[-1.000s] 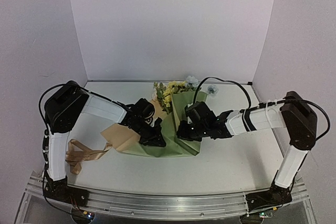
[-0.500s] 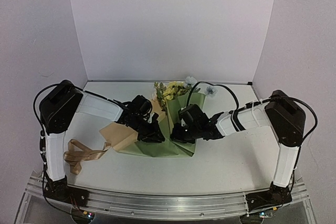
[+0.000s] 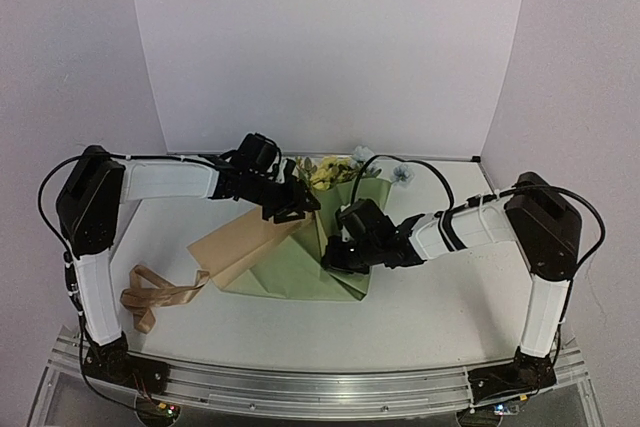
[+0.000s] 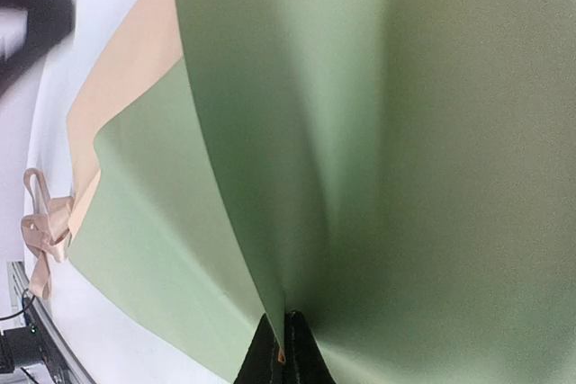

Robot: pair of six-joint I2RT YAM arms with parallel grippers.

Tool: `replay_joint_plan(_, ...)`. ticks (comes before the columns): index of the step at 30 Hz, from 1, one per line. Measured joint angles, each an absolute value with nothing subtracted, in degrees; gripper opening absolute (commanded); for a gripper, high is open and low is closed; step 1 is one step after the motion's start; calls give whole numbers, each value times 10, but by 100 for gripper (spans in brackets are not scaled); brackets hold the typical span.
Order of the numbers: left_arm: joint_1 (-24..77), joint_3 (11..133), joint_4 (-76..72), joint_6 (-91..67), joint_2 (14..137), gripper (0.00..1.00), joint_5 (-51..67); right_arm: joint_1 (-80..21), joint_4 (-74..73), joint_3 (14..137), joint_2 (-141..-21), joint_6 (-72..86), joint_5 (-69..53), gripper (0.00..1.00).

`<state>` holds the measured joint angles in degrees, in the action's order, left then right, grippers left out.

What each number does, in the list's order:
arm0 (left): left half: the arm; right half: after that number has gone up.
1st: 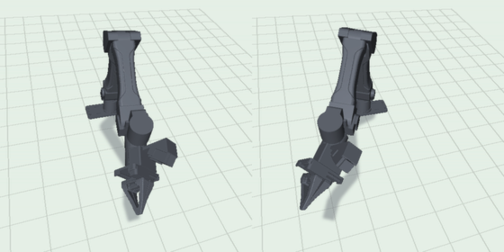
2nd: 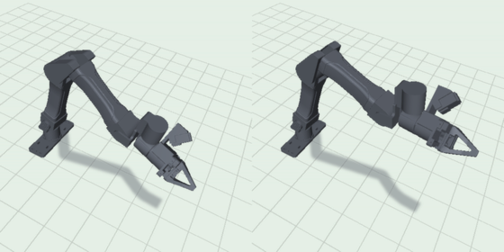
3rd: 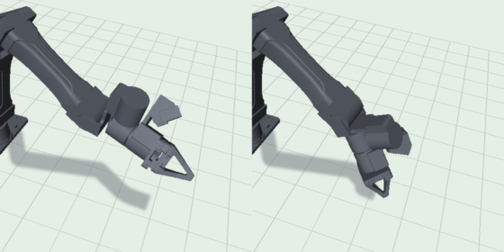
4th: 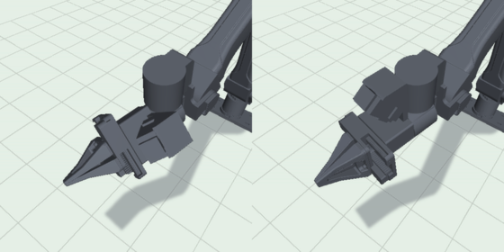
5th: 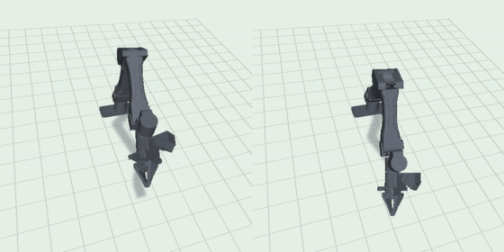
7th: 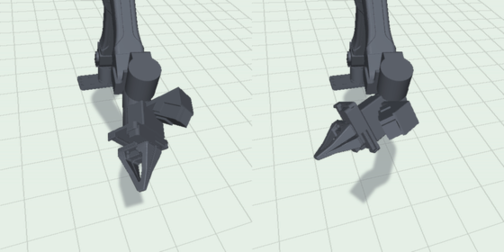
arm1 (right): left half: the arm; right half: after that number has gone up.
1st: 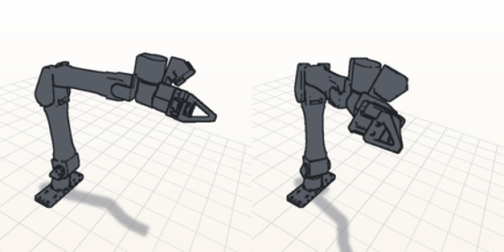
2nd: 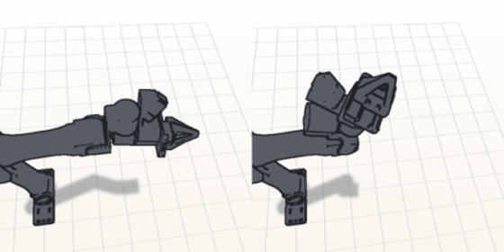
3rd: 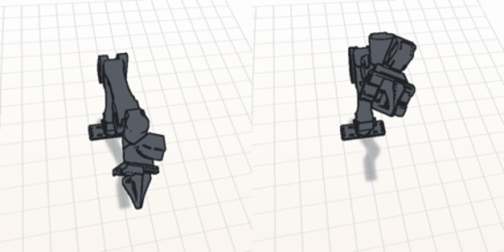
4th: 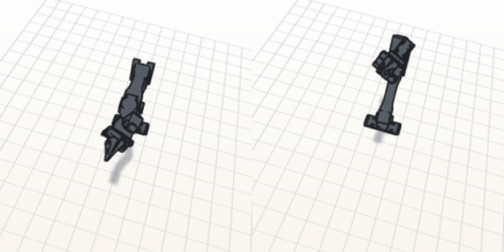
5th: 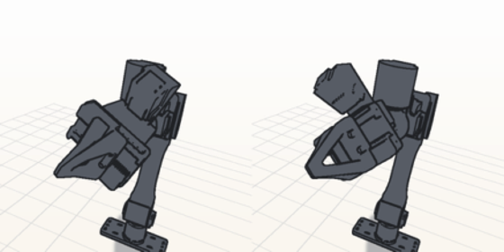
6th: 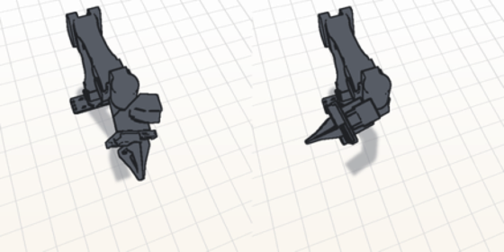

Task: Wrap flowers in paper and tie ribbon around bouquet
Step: Fold the one-fourth-folded wrapping paper at the center of the board.

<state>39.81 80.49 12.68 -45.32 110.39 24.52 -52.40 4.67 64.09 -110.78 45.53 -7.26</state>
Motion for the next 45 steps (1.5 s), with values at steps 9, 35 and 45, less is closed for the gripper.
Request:
replay_joint_plan(9, 398, 958, 225, -416, 1204, 46, 175, -534, 28, 662, -1108, 439, -65, 0)
replay_joint_plan(35, 399, 964, 237, -384, 1242, 1, 184, -535, 0, 636, -1062, 446, -56, 45)
replay_joint_plan(45, 399, 963, 218, -385, 1245, 0, 196, -526, -1, 566, -1023, 475, -54, 42)
